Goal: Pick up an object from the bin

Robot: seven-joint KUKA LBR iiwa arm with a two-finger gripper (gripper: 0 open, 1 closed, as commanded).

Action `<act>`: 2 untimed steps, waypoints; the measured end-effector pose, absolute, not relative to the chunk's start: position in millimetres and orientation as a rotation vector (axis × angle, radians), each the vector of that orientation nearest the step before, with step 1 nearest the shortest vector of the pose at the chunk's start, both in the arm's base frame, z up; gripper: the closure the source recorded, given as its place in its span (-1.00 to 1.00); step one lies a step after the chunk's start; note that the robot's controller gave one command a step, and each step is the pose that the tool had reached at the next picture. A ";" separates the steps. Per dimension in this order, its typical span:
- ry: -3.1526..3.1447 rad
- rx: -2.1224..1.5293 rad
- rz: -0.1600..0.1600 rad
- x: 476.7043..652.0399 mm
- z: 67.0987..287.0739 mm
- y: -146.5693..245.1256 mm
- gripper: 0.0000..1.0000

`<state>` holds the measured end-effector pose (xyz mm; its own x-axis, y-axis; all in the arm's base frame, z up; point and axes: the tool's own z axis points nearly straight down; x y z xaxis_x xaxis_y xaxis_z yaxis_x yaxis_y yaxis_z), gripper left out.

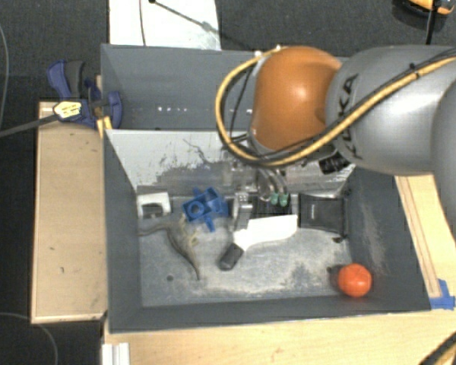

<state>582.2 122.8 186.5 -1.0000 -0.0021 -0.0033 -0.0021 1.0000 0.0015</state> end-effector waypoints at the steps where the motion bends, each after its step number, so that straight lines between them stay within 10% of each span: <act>1: 3.135 -0.161 0.003 579.3 166.1 83.3 -1.00; 2: 3.137 -0.057 0.003 580.7 137.1 -6.3 -1.00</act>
Offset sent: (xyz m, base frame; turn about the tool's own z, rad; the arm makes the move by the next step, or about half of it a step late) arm -0.0016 -0.1630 -0.0628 0.0137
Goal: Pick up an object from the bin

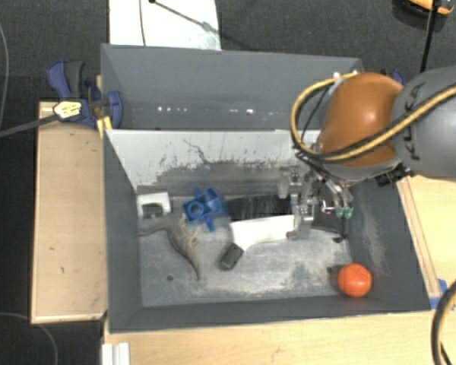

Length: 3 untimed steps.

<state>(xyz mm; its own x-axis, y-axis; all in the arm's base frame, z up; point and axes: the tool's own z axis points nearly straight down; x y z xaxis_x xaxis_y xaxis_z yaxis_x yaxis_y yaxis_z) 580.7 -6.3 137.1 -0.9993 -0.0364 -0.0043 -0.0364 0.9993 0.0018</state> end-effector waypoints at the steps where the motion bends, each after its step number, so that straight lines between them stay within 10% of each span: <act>1: 3.131 -0.132 -0.002 586.2 128.8 -40.2 -1.00; 2: 3.128 -0.167 0.004 575.7 69.4 9.6 -1.00; 3: 3.116 -0.272 -0.002 580.2 71.3 -9.5 1.00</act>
Offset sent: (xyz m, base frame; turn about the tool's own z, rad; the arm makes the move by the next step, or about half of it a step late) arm -0.0065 0.0149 -0.0671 -0.0698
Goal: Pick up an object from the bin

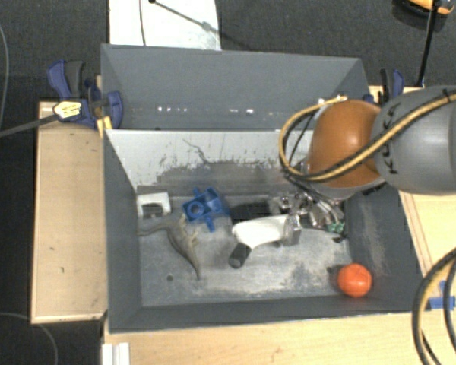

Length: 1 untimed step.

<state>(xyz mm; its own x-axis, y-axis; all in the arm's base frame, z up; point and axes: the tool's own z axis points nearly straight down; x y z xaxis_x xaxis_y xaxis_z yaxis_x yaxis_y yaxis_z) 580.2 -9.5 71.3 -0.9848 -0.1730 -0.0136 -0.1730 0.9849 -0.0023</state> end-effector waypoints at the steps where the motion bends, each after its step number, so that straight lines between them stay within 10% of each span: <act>1: 3.116 -0.271 -0.002 580.2 71.3 -9.4 1.00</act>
Offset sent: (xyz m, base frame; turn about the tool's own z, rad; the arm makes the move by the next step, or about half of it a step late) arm -0.0001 0.0002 0.0433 0.0000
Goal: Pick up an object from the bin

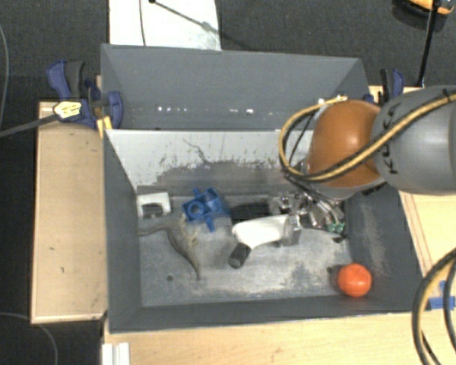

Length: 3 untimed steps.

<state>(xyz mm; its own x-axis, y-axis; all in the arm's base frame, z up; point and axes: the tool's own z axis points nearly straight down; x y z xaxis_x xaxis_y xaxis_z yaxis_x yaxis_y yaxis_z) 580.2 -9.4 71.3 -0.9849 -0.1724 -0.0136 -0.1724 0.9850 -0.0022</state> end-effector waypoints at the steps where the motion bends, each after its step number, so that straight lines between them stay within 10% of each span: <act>1: 3.117 -0.269 -0.001 579.5 73.7 -9.3 1.00; 3: 3.124 -0.268 0.001 577.9 108.7 -9.1 1.00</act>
Offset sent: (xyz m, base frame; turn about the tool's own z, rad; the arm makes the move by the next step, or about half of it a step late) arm 0.0000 0.0000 0.0638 0.0000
